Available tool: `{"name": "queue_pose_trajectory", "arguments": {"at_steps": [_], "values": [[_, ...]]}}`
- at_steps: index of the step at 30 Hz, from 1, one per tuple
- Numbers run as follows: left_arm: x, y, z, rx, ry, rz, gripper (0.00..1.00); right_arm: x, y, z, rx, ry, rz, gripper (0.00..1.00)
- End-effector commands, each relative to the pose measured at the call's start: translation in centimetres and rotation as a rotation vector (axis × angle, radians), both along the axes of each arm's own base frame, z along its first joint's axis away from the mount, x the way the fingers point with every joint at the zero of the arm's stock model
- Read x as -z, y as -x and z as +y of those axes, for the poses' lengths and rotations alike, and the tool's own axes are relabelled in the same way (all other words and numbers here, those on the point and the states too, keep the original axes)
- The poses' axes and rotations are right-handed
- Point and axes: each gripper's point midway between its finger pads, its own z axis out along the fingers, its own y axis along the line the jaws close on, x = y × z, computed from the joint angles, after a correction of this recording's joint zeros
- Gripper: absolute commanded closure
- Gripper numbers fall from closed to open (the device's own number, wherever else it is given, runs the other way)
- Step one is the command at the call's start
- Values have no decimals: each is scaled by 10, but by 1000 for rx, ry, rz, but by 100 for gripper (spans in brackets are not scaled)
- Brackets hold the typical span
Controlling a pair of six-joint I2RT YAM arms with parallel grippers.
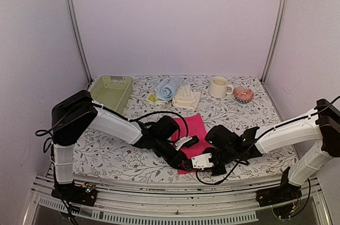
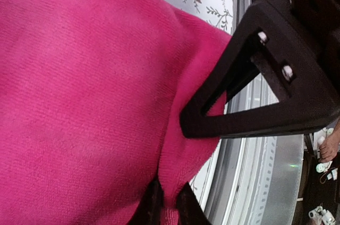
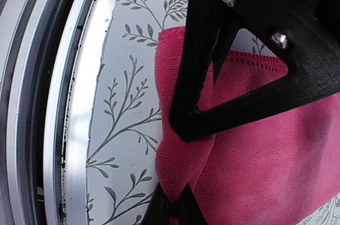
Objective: Roll the towels
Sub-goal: Roll the towel at the center of the board.
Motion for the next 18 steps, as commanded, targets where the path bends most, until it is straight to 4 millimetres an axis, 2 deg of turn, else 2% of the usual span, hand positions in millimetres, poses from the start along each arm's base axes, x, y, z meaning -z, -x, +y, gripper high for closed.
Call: {"name": "queue_pose_trajectory", "arguments": {"at_steps": [1, 2, 3, 4, 6, 9, 12, 16, 18], "values": [[-11, -8, 11, -30, 15, -36, 83, -4, 25, -1, -40, -6, 236, 97], [-13, -8, 13, -39, 16, -44, 79, -8, 27, -1, -39, -16, 307, 97], [-27, -10, 13, -51, 42, -71, 75, -7, 30, -4, -31, -2, 378, 97], [-33, -13, 15, -74, 48, -93, 71, -10, 30, -4, -21, -4, 443, 97], [-38, -15, 24, -119, 50, -129, 66, -12, 30, -5, -6, -1, 560, 97], [-56, -7, 33, -133, 110, -146, 61, -15, 21, -5, 46, -8, 714, 97], [-67, -11, 46, -227, 111, -219, 56, -12, 14, -6, 91, -11, 882, 97], [-84, -14, 61, -369, 84, -406, 29, -3, 9, -6, 138, 15, 1045, 97], [-95, -14, 63, -407, 67, -504, 26, 1, 7, -6, 162, 38, 1119, 97]]}}
